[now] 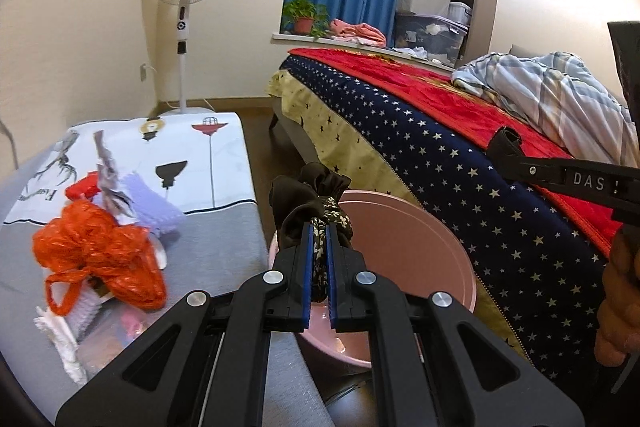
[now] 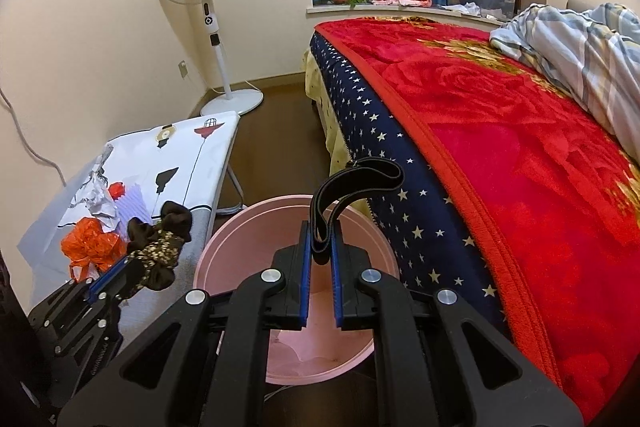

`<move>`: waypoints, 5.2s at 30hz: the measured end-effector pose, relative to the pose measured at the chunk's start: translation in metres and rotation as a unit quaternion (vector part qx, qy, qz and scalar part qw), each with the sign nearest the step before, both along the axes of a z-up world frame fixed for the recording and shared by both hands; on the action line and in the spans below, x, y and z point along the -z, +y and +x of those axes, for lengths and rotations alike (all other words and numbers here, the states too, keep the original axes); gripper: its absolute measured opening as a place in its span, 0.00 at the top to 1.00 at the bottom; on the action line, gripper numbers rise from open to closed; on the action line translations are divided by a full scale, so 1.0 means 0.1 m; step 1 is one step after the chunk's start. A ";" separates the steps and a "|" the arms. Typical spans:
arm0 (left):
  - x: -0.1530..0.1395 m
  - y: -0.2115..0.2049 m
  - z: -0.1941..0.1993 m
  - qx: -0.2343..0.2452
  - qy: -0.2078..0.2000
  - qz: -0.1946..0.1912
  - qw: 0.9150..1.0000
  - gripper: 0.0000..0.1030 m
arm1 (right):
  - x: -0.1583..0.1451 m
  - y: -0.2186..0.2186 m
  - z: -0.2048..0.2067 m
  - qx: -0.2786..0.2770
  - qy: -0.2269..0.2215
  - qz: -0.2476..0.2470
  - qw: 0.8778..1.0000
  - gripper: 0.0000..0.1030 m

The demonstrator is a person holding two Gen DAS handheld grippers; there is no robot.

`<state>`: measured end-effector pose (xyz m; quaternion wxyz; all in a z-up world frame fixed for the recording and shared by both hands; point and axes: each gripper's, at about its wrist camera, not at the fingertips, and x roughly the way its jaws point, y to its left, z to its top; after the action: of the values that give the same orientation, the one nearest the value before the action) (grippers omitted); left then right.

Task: Collect trash
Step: 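Carry the cloth in the left tool and strap in the right tool over the pink bin, then open the left tool over the bin while the right tool releases the strap, then close the left tool on the white tissue while the right tool grasps the orange plastic bag, then carry the tissue in the left tool and orange bag in the right tool over the bin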

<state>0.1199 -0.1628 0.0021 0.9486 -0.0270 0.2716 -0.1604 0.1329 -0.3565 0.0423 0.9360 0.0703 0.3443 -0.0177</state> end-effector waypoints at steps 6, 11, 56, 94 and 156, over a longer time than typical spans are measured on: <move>0.07 -0.11 0.06 0.016 0.008 -0.008 1.000 0.94 | 0.04 0.00 0.04 0.006 0.004 -0.003 1.000 0.86; 0.15 -0.07 0.13 0.019 0.031 -0.032 0.999 0.59 | 0.07 -0.05 0.06 0.028 0.011 0.000 1.000 0.48; 0.34 1.84 -0.39 -0.241 0.054 0.004 0.969 0.59 | 0.33 1.72 0.16 -0.184 -0.057 0.076 0.978 0.69; 0.76 2.10 -0.19 -0.245 0.148 -0.029 0.958 0.65 | 0.78 2.57 0.59 -0.284 0.001 0.112 0.952 0.94; 0.21 1.95 -0.38 -0.210 0.043 -0.036 0.976 0.99 | -0.34 0.91 -0.30 -0.137 -0.105 0.053 0.984 0.96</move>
<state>0.0815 0.0325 -0.0184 0.9470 -0.1245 0.2943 0.0334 0.1031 -0.2652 0.0761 0.9556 0.0733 0.2509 0.1361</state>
